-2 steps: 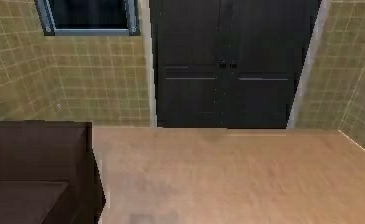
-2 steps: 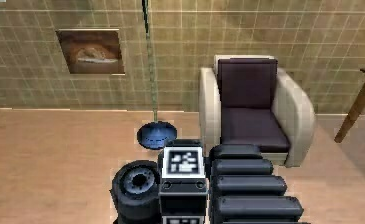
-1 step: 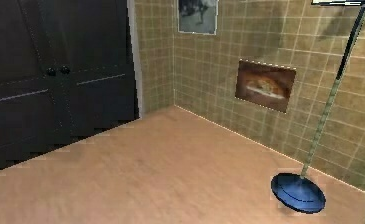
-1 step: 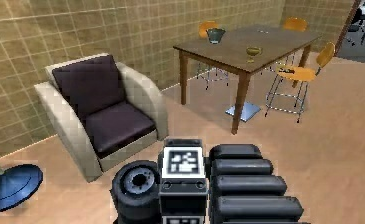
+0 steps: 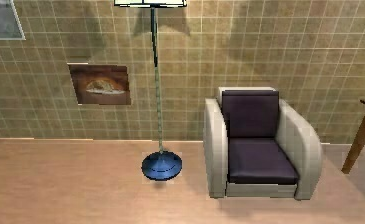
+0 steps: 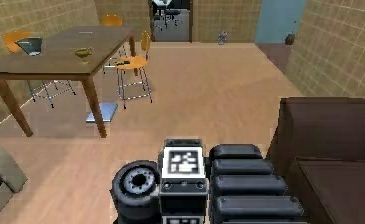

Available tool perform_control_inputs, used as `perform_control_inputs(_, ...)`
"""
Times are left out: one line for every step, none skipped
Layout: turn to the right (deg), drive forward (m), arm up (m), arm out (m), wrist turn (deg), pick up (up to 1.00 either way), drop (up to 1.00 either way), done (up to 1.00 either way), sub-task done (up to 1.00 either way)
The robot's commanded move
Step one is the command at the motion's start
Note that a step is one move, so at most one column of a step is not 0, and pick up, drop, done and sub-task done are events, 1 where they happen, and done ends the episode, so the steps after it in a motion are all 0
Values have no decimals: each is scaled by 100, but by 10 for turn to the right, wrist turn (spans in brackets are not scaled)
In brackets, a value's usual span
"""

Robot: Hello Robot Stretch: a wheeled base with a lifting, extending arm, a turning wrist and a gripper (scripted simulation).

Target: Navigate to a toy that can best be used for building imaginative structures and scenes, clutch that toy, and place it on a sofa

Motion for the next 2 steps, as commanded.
perform_control_inputs(60,0,0,0,0,0,0,0,0)
perform_control_inputs(-450,0,0,0,0,0,0,0,0)
